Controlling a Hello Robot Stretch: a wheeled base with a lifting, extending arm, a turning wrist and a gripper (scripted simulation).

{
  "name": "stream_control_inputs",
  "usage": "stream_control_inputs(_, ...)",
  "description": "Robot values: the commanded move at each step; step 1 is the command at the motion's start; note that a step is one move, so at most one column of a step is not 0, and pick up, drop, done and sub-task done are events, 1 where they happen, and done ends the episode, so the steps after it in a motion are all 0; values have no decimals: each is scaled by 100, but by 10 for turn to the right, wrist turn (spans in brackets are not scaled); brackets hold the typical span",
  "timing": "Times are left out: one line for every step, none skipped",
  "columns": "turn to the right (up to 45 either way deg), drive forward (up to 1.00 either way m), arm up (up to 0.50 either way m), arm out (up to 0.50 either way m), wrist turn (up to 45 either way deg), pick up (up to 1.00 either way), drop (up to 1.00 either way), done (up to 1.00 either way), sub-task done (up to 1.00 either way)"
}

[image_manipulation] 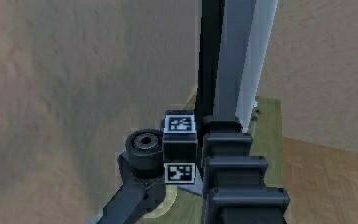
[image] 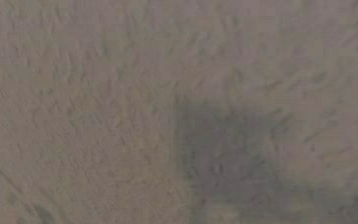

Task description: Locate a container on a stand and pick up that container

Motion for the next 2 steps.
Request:
stream_control_inputs(0,0,0,0,450,0,0,0,0)
stream_control_inputs(0,0,0,0,450,0,0,0,0)
